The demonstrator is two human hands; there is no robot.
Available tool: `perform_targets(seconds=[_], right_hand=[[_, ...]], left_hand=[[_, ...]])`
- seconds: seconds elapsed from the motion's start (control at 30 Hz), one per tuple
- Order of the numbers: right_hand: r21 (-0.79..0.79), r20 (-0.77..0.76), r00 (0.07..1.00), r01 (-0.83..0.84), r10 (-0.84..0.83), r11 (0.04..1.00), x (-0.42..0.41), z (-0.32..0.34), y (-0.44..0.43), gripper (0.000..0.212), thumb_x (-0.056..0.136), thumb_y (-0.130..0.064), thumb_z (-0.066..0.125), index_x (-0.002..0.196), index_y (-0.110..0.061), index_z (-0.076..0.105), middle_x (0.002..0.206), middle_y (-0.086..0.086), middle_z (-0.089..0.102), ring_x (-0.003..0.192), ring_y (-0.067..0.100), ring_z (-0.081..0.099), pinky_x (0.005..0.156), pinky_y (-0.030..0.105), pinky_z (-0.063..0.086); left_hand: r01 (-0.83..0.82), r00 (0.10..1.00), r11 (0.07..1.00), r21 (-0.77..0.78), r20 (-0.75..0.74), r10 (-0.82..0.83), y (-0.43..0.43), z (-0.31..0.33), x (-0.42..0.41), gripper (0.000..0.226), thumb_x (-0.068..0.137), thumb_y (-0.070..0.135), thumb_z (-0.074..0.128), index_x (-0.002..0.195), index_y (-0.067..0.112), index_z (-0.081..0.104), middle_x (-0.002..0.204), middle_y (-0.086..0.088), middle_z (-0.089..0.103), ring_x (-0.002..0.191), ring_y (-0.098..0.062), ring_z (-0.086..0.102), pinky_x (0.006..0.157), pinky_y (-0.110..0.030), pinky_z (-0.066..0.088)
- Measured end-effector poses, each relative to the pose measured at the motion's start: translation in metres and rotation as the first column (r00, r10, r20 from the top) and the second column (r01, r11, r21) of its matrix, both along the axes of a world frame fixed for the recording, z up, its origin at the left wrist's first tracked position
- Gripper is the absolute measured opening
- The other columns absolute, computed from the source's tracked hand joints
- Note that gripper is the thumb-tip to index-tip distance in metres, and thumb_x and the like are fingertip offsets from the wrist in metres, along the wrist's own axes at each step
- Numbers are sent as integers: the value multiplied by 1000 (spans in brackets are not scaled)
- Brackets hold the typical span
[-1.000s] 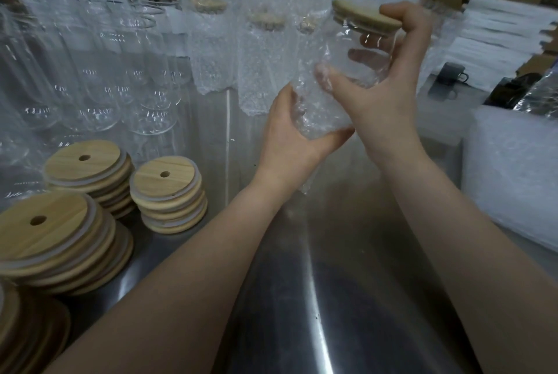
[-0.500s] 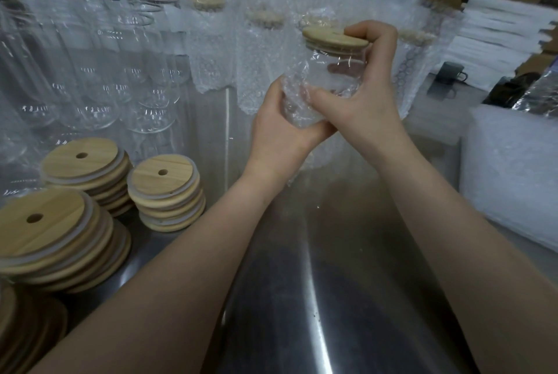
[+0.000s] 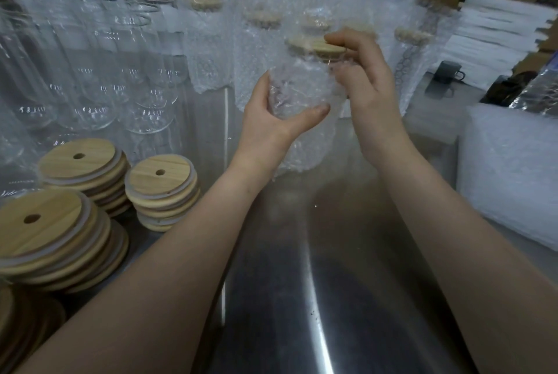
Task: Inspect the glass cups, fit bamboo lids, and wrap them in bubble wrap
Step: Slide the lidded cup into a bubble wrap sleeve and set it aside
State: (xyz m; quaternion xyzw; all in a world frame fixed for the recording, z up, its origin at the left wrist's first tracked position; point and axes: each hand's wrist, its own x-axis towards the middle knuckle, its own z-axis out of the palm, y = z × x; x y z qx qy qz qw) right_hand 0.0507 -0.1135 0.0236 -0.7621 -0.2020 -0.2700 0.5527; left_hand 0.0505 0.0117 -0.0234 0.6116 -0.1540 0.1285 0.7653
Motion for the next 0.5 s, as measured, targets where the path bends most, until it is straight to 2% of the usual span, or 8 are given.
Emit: perform_targets(seconds=[0.07, 0.17, 0.23, 0.3, 0.33, 0.4, 0.5], right_hand=[[88, -32, 999, 20, -18, 996, 1, 0, -1, 40, 83, -10, 45, 120, -15, 60, 117, -3, 59, 109, 8, 55, 98, 26, 45], [240, -32, 999, 20, -13, 971, 3, 1, -6, 42, 86, 3, 47, 123, -14, 59, 109, 5, 62, 100, 8, 57, 83, 21, 48], [305, -25, 999, 28, -22, 952, 5, 2, -9, 44, 87, 10, 49, 122, -15, 58, 105, 8, 63, 96, 9, 59, 78, 19, 48], [391, -34, 999, 30, -18, 920, 7, 3, -11, 43, 86, 15, 51, 119, -12, 60, 100, 9, 63, 96, 12, 60, 79, 21, 49], [451, -44, 999, 23, -4, 892, 7, 4, -11, 41, 86, 16, 53, 116, -11, 61, 96, 8, 63, 93, 14, 61, 80, 23, 50], [589, -57, 995, -30, 78, 808, 7, 7, -12, 34, 87, 14, 57, 111, -10, 62, 87, 6, 62, 83, 15, 61, 78, 27, 52], [773, -25, 963, -151, 268, 616, 5, 10, -15, 23, 92, 5, 55, 110, -9, 59, 77, 6, 64, 73, 18, 63, 72, 29, 54]], left_hand=[[21, 1000, 1000, 7, -6, -21, 2, 0, 1, 72, 75, 11, 80, 138, 6, 45, 131, -11, 61, 120, -21, 61, 104, -40, 49], [55, 998, 998, 8, -6, -55, 2, 2, 0, 79, 73, 16, 78, 142, 7, 41, 137, -10, 57, 125, -22, 57, 108, -46, 44], [63, 998, 998, 10, -17, -62, 3, 2, 0, 81, 74, 19, 77, 144, 9, 39, 140, -9, 55, 128, -20, 54, 109, -43, 44], [54, 998, 999, 2, -15, -54, 4, 3, 0, 77, 75, 27, 75, 143, 15, 41, 140, -1, 54, 130, -11, 52, 108, -33, 44], [47, 999, 999, -3, -10, -47, 4, 3, 0, 75, 76, 30, 74, 142, 18, 42, 140, 2, 54, 131, -7, 50, 108, -31, 43], [40, 999, 999, -25, -4, -40, 5, 5, 0, 75, 78, 33, 71, 145, 14, 41, 145, -3, 50, 135, -15, 46, 113, -39, 39], [-5, 1000, 998, -55, -17, 4, 6, 7, 0, 76, 80, 35, 68, 145, 11, 40, 146, -6, 49, 137, -20, 45, 115, -44, 36]])
